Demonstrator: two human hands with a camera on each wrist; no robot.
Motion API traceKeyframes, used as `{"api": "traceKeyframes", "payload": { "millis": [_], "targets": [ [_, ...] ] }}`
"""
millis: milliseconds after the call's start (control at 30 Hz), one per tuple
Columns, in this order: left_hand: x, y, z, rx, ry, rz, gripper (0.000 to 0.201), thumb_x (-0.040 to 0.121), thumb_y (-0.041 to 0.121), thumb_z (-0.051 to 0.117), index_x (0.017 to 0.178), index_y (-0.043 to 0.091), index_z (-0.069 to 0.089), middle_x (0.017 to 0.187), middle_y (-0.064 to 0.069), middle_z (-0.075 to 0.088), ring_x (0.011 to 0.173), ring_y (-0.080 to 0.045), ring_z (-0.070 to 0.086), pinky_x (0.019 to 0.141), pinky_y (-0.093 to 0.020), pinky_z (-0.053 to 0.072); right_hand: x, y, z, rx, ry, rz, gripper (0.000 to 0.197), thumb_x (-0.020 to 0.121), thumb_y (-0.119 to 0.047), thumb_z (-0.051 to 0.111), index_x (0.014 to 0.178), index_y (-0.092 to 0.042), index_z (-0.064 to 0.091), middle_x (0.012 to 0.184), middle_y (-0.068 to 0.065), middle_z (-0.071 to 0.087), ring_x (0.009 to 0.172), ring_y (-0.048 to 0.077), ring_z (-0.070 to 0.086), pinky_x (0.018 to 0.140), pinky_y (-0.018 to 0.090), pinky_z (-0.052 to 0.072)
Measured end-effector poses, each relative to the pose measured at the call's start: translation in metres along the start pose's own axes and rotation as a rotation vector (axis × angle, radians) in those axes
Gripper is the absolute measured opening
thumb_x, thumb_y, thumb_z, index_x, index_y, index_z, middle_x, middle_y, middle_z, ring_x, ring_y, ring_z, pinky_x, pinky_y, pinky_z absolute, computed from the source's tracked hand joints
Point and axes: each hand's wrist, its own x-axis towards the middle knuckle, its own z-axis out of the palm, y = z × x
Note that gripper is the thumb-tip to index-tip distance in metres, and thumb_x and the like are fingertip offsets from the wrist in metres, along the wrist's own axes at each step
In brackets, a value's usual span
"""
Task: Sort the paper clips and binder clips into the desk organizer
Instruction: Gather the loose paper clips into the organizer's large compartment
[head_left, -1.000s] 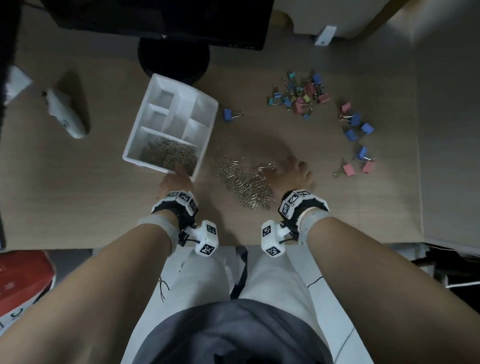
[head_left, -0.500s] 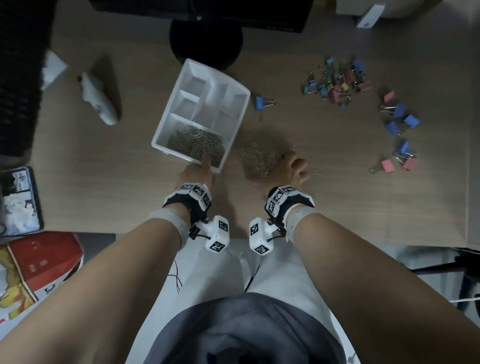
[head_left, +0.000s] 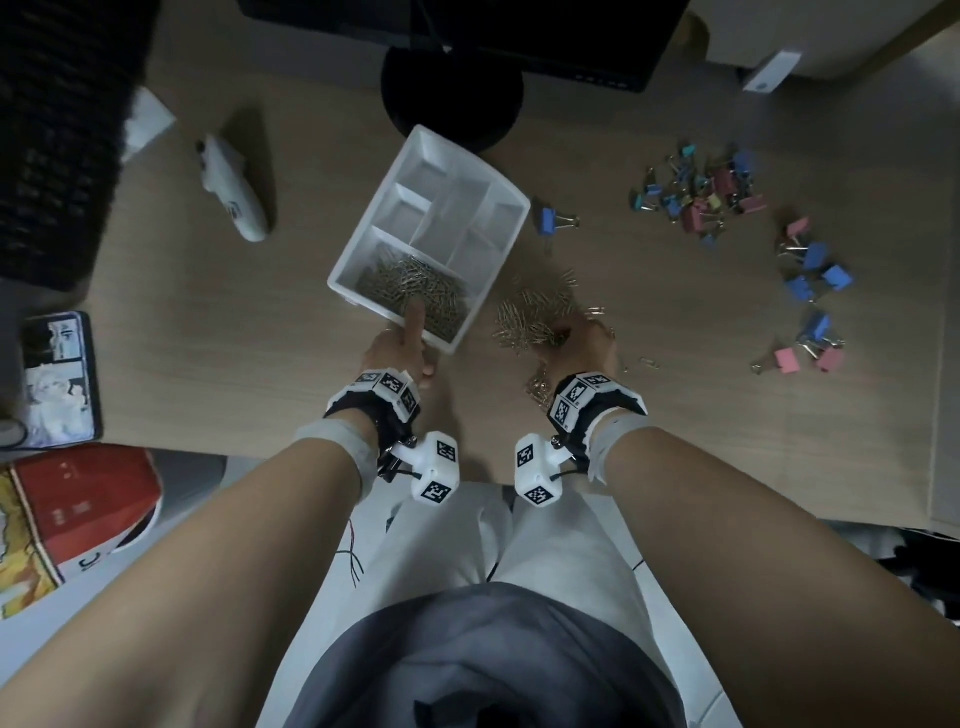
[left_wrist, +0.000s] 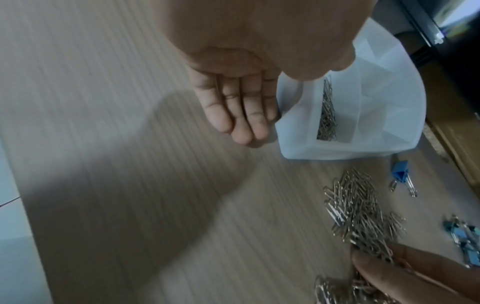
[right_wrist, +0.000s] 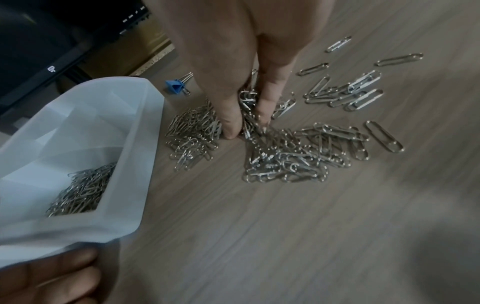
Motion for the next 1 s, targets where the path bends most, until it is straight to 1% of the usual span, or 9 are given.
{"api": "traceKeyframes", "payload": {
  "millis": [100, 267, 433, 567, 667, 800, 867, 933, 1000],
  "targets": [
    [0.004, -0.002, -0.01, -0.073, 0.037, 0.047, 0.076, 0.085, 0.079, 0.028, 0.043, 0.02, 0.051, 0.049, -0.006, 0.057, 0.044, -0.021, 0.053, 0.06, -0.033, 0.044, 0.002, -0.001, -0.008, -0.035, -0.034, 0.005, 0.021, 0.082, -0.016, 0.073, 0.101, -0.022, 0.075, 0.102, 0.003, 0.073, 0.085, 0.018, 0.06, 0.072, 0.022, 0.042],
    [0.006, -0.012, -0.023, -0.189, 0.065, 0.174, 0.047, 0.092, 0.05, 0.059, 0.077, 0.006, 0.066, 0.064, -0.001, 0.068, 0.05, -0.007, 0.062, 0.061, -0.025, 0.051, 0.002, -0.009, -0.012, -0.002, -0.058, 0.04, 0.029, 0.073, -0.014, 0.077, 0.1, -0.024, 0.077, 0.092, 0.0, 0.074, 0.086, 0.017, 0.066, 0.074, 0.02, 0.047],
    [0.009, -0.017, -0.021, -0.135, 0.05, 0.183, 0.047, 0.088, 0.061, 0.053, 0.066, 0.02, 0.063, 0.068, 0.001, 0.069, 0.061, -0.014, 0.063, 0.076, -0.032, 0.052, -0.001, -0.038, -0.008, 0.14, -0.027, -0.105, 0.016, 0.076, -0.018, 0.074, 0.088, -0.028, 0.078, 0.082, -0.009, 0.073, 0.08, 0.013, 0.068, 0.078, 0.026, 0.056],
    [0.007, -0.01, -0.026, -0.084, -0.015, 0.206, 0.059, 0.074, 0.075, 0.041, 0.065, 0.021, 0.062, 0.063, 0.005, 0.065, 0.054, -0.006, 0.058, 0.062, -0.024, 0.045, -0.001, -0.086, 0.009, 0.266, -0.129, -0.305, 0.018, 0.072, -0.013, 0.081, 0.089, -0.017, 0.079, 0.087, -0.002, 0.076, 0.079, 0.013, 0.07, 0.082, 0.031, 0.058],
    [0.002, -0.005, -0.028, -0.078, -0.026, 0.232, 0.055, 0.077, 0.07, 0.038, 0.067, 0.021, 0.06, 0.064, 0.006, 0.063, 0.052, -0.003, 0.055, 0.056, -0.02, 0.042, 0.001, -0.113, 0.026, 0.293, -0.229, -0.373, 0.026, 0.071, -0.013, 0.083, 0.097, -0.013, 0.078, 0.093, -0.001, 0.075, 0.083, 0.01, 0.068, 0.078, 0.022, 0.054],
    [0.0, -0.005, -0.024, -0.069, 0.018, 0.24, 0.045, 0.099, 0.049, 0.042, 0.068, 0.02, 0.058, 0.07, 0.0, 0.065, 0.059, -0.01, 0.057, 0.062, -0.023, 0.046, 0.001, -0.119, 0.026, 0.36, -0.285, -0.463, 0.025, 0.08, -0.016, 0.079, 0.104, -0.011, 0.077, 0.096, -0.004, 0.075, 0.081, 0.001, 0.067, 0.074, 0.005, 0.049],
    [0.002, -0.005, -0.02, -0.078, 0.036, 0.228, 0.043, 0.102, 0.043, 0.042, 0.072, 0.017, 0.059, 0.071, 0.001, 0.065, 0.062, -0.014, 0.058, 0.069, -0.029, 0.048, 0.008, -0.103, 0.018, 0.342, -0.18, -0.446, 0.013, 0.085, -0.02, 0.073, 0.097, -0.019, 0.078, 0.094, -0.006, 0.076, 0.078, -0.001, 0.067, 0.076, 0.014, 0.055],
    [0.002, -0.003, -0.014, -0.088, 0.045, 0.205, 0.044, 0.102, 0.044, 0.04, 0.08, 0.011, 0.06, 0.07, 0.003, 0.063, 0.063, -0.015, 0.058, 0.07, -0.029, 0.046, 0.024, -0.076, 0.01, 0.231, -0.06, -0.354, 0.015, 0.086, -0.024, 0.064, 0.095, -0.028, 0.075, 0.095, -0.007, 0.075, 0.085, 0.01, 0.07, 0.078, 0.029, 0.057],
    [-0.001, 0.0, -0.01, -0.097, 0.061, 0.177, 0.044, 0.103, 0.042, 0.038, 0.083, 0.007, 0.057, 0.07, 0.002, 0.06, 0.063, -0.014, 0.055, 0.066, -0.027, 0.039, 0.039, -0.048, 0.0, 0.025, 0.007, -0.252, 0.027, 0.084, -0.028, 0.06, 0.11, -0.028, 0.068, 0.111, -0.001, 0.07, 0.103, 0.024, 0.064, 0.086, 0.036, 0.052]
  ]
}}
